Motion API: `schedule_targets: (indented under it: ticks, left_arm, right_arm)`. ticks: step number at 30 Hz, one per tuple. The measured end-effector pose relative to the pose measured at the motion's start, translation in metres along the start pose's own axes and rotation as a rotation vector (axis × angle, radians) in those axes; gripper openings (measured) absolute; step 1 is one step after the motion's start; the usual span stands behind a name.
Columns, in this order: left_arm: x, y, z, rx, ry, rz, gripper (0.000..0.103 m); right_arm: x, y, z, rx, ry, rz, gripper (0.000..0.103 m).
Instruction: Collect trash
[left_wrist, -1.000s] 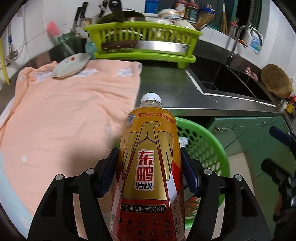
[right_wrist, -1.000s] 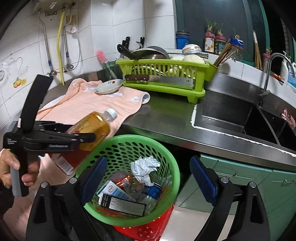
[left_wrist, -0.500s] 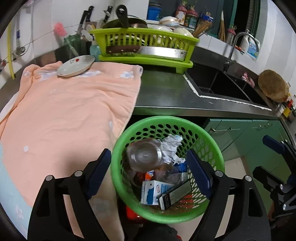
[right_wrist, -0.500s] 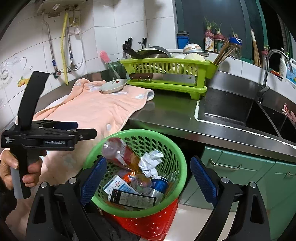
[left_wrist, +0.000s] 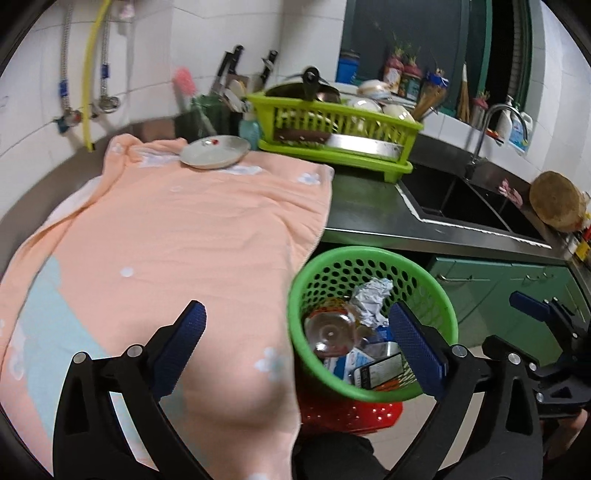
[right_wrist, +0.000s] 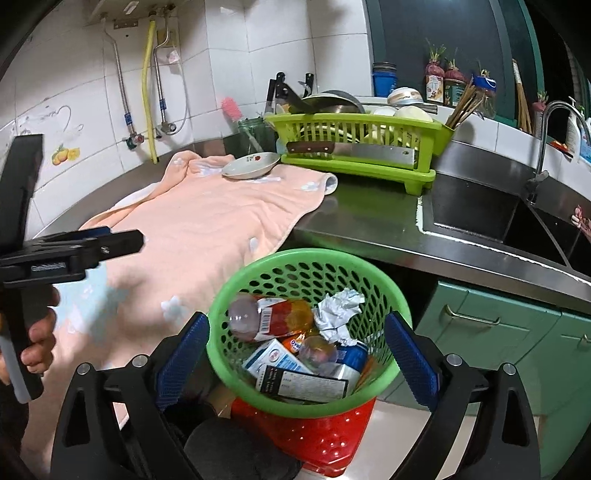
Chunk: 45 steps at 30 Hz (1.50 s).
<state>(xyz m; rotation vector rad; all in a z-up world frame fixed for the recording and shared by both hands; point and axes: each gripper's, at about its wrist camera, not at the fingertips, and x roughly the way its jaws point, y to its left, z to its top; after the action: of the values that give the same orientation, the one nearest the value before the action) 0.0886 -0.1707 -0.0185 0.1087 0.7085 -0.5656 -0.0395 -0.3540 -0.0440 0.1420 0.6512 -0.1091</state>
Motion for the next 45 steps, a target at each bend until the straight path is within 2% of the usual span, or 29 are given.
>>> schedule_targets:
  ticks: [8, 15, 18, 27, 45]
  left_arm:
    - [-0.033, 0.020, -0.014, -0.027, -0.048, 0.061, 0.098]
    - [-0.060, 0.039, -0.024, -0.062, -0.088, 0.156, 0.098]
    - [-0.073, 0.048, -0.027, -0.097, -0.105, 0.152, 0.098]
    - [-0.098, 0.060, -0.034, -0.096, -0.142, 0.240, 0.098]
    - [-0.109, 0.067, -0.045, -0.108, -0.145, 0.323, 0.098]
  right_arm:
    - [-0.005, 0.017, 0.004, 0.019, 0.007, 0.012, 0.093]
    - [-0.008, 0.034, 0.009, 0.024, 0.009, 0.025, 0.093]
    - [-0.010, 0.042, 0.013, 0.023, 0.005, 0.039, 0.094]
    - [-0.011, 0.060, 0.018, 0.039, 0.007, 0.068, 0.095]
    - [-0.013, 0.076, 0.022, -0.001, -0.007, 0.067, 0.096]
